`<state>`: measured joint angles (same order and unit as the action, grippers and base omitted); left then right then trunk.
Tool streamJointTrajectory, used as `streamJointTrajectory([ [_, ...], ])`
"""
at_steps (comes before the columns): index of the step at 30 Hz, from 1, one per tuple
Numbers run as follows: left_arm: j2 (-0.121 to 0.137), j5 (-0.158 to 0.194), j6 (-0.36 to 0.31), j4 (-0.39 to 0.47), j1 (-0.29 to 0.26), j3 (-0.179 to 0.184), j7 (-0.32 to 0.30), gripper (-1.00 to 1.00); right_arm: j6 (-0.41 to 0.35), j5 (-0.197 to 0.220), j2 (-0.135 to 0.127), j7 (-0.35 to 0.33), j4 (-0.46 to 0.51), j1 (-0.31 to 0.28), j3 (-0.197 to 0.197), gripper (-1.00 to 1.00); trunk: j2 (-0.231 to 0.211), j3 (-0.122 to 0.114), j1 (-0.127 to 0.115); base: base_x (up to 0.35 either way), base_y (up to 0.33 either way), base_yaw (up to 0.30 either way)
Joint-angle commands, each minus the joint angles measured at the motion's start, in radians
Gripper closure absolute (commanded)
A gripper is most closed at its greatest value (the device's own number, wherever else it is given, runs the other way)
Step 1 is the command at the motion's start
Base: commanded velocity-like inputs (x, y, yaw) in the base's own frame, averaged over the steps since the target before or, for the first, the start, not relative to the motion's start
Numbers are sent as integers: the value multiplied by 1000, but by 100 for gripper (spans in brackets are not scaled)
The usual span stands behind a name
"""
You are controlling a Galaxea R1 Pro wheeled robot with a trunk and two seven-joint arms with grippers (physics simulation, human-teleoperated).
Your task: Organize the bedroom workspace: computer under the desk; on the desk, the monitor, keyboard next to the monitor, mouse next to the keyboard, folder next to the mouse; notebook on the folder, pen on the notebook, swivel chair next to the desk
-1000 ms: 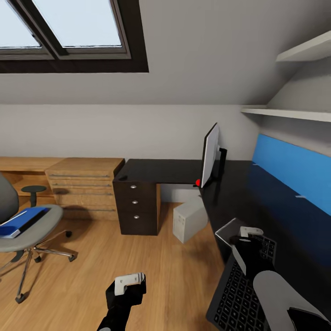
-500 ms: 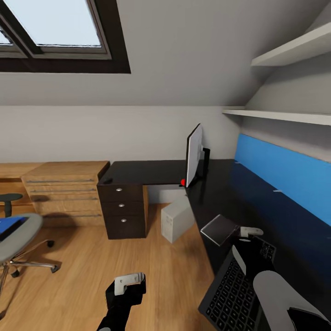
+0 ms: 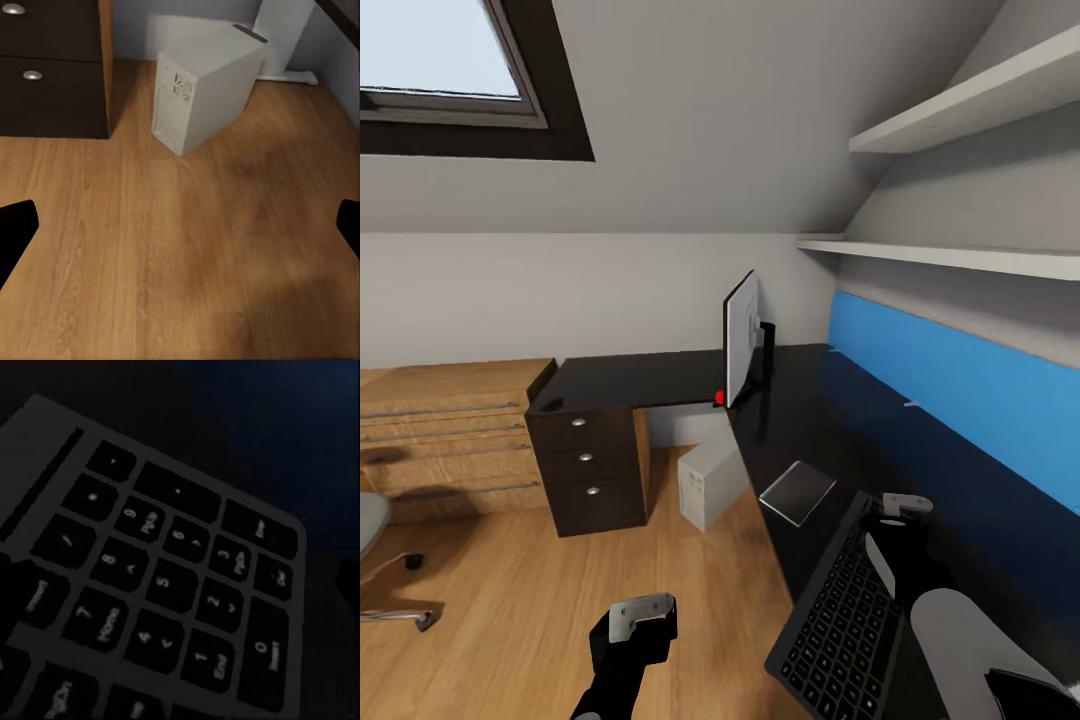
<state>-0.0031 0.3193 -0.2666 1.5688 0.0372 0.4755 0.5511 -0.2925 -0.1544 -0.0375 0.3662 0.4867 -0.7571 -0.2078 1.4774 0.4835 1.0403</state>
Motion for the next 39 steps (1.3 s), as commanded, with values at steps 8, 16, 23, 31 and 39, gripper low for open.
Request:
streamJointTrajectory([
  [8,0,6,-3,2,0,0,6,-100,-8,-11,1,-1,2,-1,-2,-100,1,-3,0,0,0,-249],
  [16,1,6,-3,1,0,-1,6,-100,-6,-8,2,-7,8,-1,-4,-100,1,-3,0,0,0,-77],
  [23,2,6,-3,0,0,-1,6,-100,-2,-6,6,-23,19,-1,-3,-100,1,-3,0,0,0,-4],
  [31,2,5,-3,-2,0,0,6,-100,2,-5,12,-175,26,-1,-1,-100,1,-3,0,0,0,0],
  [39,2,5,-3,-3,0,0,6,-100,3,-5,14,-309,27,-1,-2,-100,1,-3,0,0,0,0],
])
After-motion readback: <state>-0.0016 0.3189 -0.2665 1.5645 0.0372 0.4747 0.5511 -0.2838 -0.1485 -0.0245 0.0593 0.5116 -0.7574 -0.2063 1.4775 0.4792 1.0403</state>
